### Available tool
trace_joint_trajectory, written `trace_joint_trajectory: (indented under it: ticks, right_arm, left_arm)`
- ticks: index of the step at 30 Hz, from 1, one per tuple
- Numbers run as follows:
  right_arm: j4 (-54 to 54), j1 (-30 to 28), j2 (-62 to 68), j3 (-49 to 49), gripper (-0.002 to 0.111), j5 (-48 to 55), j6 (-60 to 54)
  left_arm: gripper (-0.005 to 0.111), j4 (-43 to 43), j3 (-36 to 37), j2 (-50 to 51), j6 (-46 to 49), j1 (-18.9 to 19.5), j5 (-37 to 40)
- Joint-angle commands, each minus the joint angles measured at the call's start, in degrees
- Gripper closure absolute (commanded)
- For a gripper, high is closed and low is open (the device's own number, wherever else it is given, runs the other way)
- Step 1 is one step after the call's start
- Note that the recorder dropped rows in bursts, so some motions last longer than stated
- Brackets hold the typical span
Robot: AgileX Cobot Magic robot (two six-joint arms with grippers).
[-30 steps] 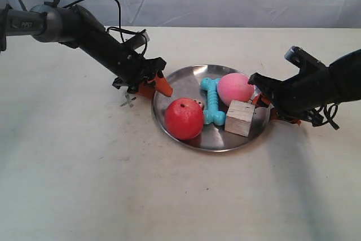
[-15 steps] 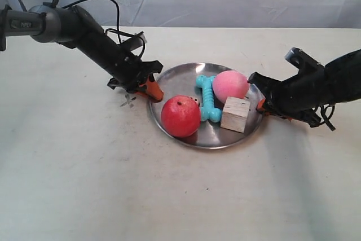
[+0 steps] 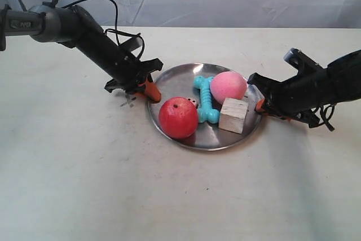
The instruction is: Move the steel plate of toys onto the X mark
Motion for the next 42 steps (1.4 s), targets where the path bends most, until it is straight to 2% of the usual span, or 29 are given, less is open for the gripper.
trace_joint_trajectory:
  ticks: [1, 11, 16, 21, 30, 38, 42]
  right_arm:
    - [-0.95, 1.67, 2.64, 0.28, 0.109, 12.63, 1.76]
    - [-16.12, 1.67, 2.64, -4.64, 0.109, 19.23, 13.43]
    - [-18.31, 1.67, 2.64, -6.29, 0.109, 21.80, 14.71]
    - [-22.56, 1.67, 2.64, -8.47, 0.109, 24.68, 17.93]
    - [-33.56, 1.67, 2.64, -16.41, 0.109, 30.61, 26.30]
    - [-37.22, 1.67, 2.64, -25.18, 0.109, 37.17, 29.05]
    - [-42.51, 1.67, 2.64, -27.39, 0.109, 37.47, 32.95]
  left_arm:
    - [0.107, 1.50, 0.57, 0.90, 0.46, -2.90, 5.83]
    - [0.107, 4.41, 0.57, 0.79, -1.07, -2.90, 9.00]
    - [0.107, 4.88, 0.57, 0.28, -1.20, -2.90, 9.00]
    - [0.107, 8.88, -0.58, -0.50, -3.71, -2.90, 9.00]
    - [0.107, 10.95, -0.58, -1.85, -5.72, -3.05, 9.00]
    - [0.107, 14.87, -0.58, -4.23, -6.72, -3.05, 9.00]
    - [0.107, 16.32, -0.58, -5.42, -7.15, -3.05, 9.00]
